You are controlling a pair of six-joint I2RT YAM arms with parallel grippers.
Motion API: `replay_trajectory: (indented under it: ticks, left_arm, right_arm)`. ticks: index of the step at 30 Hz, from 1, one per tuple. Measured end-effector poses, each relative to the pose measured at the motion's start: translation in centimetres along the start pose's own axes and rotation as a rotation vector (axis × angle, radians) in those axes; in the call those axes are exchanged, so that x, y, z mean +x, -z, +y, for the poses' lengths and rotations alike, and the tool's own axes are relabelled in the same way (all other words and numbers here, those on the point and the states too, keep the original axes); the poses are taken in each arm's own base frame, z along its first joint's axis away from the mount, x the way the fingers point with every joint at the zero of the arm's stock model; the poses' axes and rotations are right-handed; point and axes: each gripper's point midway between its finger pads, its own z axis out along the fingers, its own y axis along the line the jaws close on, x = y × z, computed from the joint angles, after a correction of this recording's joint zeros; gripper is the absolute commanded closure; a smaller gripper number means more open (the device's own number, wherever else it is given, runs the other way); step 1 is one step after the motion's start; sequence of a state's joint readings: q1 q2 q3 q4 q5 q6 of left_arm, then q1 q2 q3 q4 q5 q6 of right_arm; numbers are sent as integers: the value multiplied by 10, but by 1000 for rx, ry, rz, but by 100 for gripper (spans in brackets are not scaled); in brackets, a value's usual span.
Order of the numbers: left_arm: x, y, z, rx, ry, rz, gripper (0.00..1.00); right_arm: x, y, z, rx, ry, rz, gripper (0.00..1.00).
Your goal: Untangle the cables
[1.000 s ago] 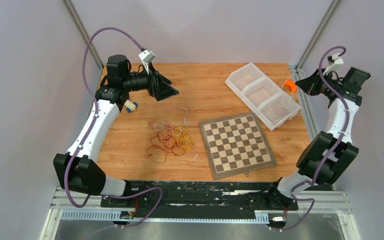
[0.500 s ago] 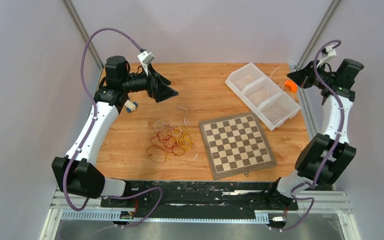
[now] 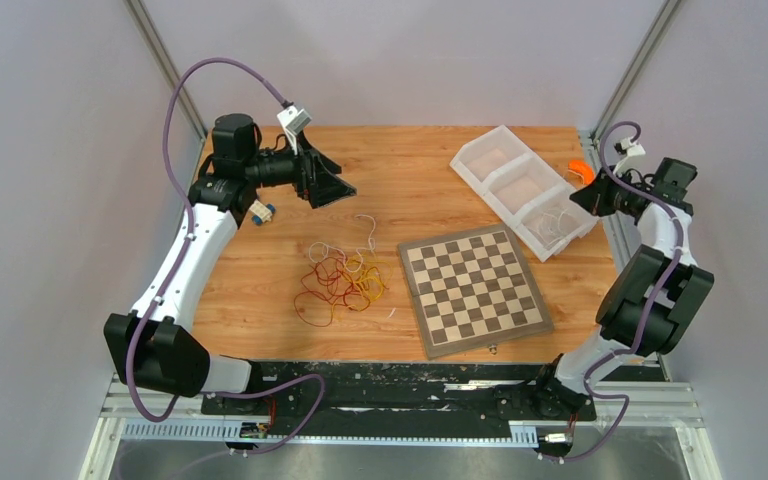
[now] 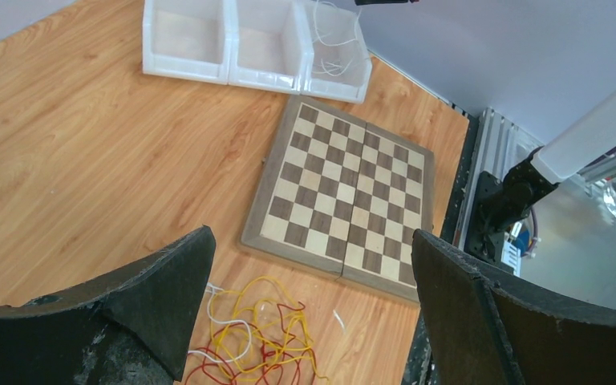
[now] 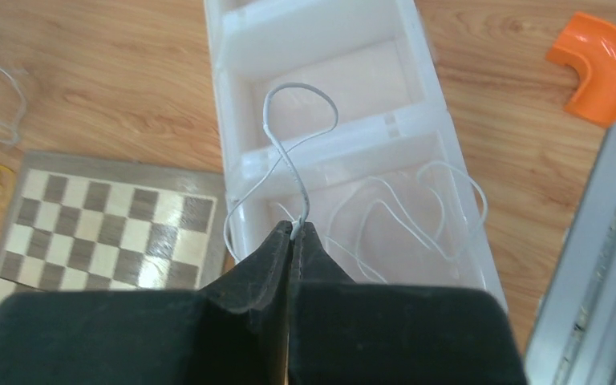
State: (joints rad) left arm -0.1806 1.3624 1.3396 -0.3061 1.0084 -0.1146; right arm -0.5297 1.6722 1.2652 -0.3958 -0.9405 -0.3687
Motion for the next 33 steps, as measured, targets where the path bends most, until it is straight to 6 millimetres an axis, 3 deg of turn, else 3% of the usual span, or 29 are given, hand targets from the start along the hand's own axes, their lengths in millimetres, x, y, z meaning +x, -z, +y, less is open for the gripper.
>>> replay_trajectory:
  ticks: [9,15,20,26,31,33]
  left_arm:
    - [9,1,3,-16,7,28,0]
    - [13,2,5,-30,18,40,0]
    - [18,3,8,-50,33,56,0]
    - [34,6,16,-107,71,107,0]
    - [61,16,35,-177,122,190,0]
    - [84,22,48,-214,130,248,3]
  right_arm:
    - [51,11,-18,87,104,208,100]
    - [89,-23,-25,67,82,371,99]
    - [107,-46,-23,57,40,480,56]
    - [79,-30,-31,131,12,463,22]
    - [29,-1,-22,181,41,374,6]
    - [4,7,-12,181,75,323,4]
